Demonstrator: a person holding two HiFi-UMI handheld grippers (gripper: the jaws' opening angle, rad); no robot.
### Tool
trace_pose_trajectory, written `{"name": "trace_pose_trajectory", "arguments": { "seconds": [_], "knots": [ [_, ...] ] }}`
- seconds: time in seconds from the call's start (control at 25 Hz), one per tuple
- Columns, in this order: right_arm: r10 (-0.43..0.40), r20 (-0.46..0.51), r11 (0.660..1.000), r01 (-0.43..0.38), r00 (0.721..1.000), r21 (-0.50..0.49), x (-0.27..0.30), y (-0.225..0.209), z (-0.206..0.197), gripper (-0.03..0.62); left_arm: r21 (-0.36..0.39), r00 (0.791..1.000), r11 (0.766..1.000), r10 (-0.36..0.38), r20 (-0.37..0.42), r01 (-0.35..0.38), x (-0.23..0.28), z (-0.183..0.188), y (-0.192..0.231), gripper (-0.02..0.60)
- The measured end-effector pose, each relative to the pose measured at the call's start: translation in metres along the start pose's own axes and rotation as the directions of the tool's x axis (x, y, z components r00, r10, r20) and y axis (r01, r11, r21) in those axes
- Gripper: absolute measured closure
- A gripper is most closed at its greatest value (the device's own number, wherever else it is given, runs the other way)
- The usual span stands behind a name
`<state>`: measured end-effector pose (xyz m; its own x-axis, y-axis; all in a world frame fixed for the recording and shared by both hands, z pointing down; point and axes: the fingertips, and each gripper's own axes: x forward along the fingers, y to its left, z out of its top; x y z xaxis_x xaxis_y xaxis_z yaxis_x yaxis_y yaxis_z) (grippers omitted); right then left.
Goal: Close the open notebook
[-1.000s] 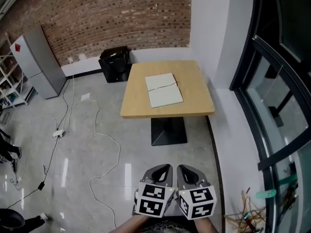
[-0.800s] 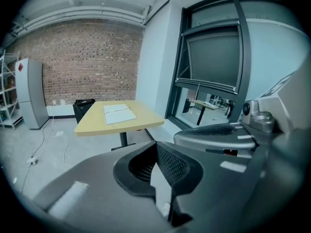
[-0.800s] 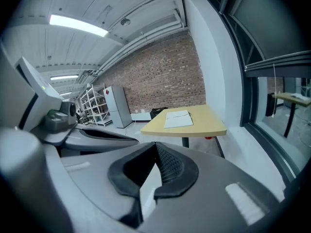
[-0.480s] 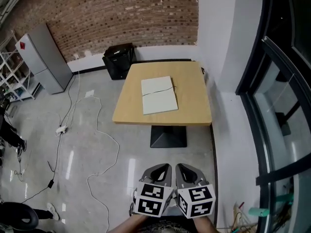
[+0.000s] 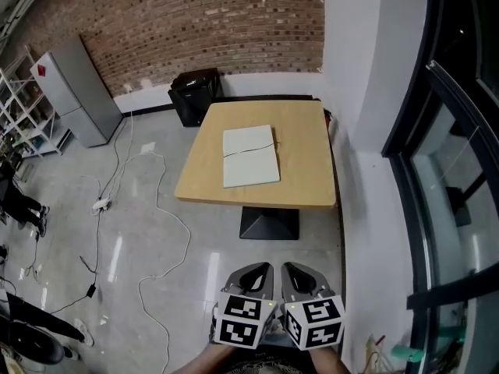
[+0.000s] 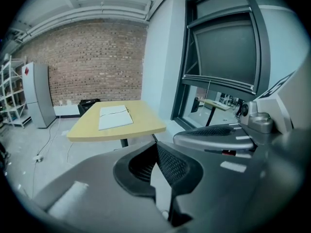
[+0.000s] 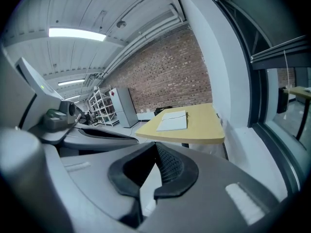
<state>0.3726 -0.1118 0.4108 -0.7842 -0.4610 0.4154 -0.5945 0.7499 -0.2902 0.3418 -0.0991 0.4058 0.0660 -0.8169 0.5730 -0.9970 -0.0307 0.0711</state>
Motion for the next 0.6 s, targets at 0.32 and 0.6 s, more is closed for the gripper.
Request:
{"name": "trace_pose_trajectory", "arguments": {
  "seconds": [0.32, 0.6],
  "knots": [
    [0.007, -0.017, 1.000, -0.007, 1.000, -0.007, 0.128, -0.062, 0.034, 0.597, -0.028, 1.000, 1.000, 0.005, 0.005, -0.005, 0.120, 0.039, 0.076, 0.583],
    [0.014, -0.036, 1.000, -0.015, 0.999, -0.022, 0.360, -0.110, 0.120, 0.597, -0.054, 1.000, 0.999, 0.005, 0.004, -0.004, 0.281, 0.122, 0.253, 0.583]
  ]
}}
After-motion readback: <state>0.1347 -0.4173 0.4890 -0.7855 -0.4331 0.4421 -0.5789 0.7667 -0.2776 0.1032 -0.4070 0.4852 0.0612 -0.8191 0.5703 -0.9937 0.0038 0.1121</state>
